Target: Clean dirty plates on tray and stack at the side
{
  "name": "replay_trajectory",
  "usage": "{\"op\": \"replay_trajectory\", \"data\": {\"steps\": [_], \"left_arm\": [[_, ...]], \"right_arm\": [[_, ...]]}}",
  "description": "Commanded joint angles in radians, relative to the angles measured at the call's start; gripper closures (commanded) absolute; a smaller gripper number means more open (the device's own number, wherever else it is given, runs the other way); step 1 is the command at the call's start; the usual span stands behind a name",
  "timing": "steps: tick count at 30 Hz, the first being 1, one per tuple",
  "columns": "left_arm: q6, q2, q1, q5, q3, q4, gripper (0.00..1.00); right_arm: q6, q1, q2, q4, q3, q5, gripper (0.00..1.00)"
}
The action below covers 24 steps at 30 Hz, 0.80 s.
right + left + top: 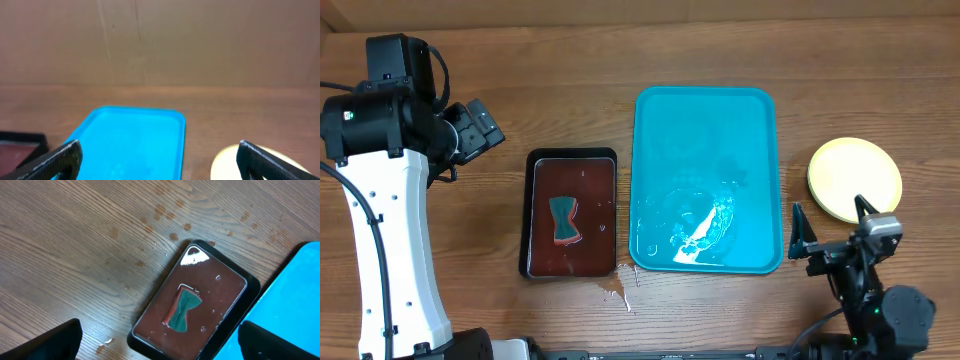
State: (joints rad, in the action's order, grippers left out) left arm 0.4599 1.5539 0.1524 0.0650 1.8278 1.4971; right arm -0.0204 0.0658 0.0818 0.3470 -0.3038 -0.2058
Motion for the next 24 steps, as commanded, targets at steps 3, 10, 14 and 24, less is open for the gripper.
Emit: {"op": "replay_trajectory", "data": {"steps": [3, 10, 14, 24], "left_arm": [[-0.019, -0.011, 0.005, 0.013, 0.021, 0.001, 0.00], [-0.019, -0.011, 0.005, 0.013, 0.021, 0.001, 0.00], [-0.019, -0.011, 0.005, 0.013, 0.021, 0.001, 0.00], [-0.019, -0.011, 0.005, 0.013, 0.021, 0.001, 0.00]], "right_arm": [[-0.003, 0.005, -0.068, -0.111, 0.130, -0.005, 0.00], [-0.003, 0.005, -0.080, -0.305, 0.297, 0.002, 0.00], [-0.003, 0.005, -0.080, -0.308, 0.296, 0.014, 0.00], [-0.003, 0.003, -0.079, -0.283, 0.296, 0.014, 0.00]]}}
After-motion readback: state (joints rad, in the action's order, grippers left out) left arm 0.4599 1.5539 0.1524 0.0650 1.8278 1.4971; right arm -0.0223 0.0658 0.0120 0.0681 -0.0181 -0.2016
